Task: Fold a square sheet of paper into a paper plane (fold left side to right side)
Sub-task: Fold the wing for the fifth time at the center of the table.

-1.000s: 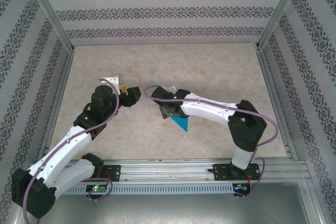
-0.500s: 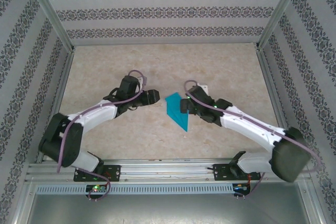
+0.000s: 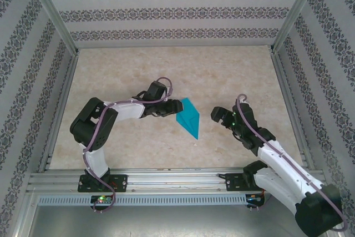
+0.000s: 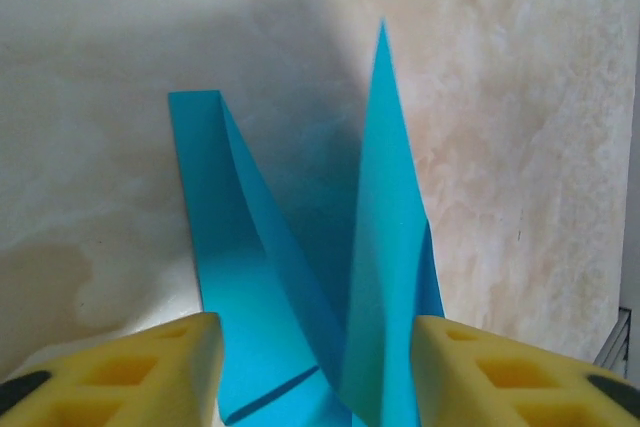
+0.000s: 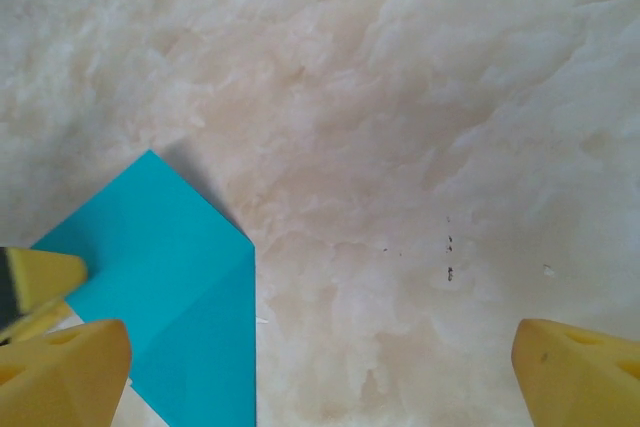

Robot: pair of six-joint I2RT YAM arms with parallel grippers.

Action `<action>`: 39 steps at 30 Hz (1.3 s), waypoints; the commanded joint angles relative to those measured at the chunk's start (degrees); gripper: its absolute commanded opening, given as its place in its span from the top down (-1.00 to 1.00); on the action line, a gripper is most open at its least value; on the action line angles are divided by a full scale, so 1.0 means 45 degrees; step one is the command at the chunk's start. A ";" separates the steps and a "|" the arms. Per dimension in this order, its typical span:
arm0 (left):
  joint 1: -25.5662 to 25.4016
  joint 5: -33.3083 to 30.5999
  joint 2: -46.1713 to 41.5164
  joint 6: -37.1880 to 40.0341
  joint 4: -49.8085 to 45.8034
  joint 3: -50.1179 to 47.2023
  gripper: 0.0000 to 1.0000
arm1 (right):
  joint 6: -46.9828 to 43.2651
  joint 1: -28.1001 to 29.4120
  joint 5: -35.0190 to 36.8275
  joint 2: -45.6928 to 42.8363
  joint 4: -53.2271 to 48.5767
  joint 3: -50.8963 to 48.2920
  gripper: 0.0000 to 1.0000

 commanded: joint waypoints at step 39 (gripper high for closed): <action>0.1887 0.6940 -0.1807 0.0380 0.8467 -0.4653 1.00 | -0.2131 -0.0142 -1.2468 0.9102 0.7656 0.2414 -0.26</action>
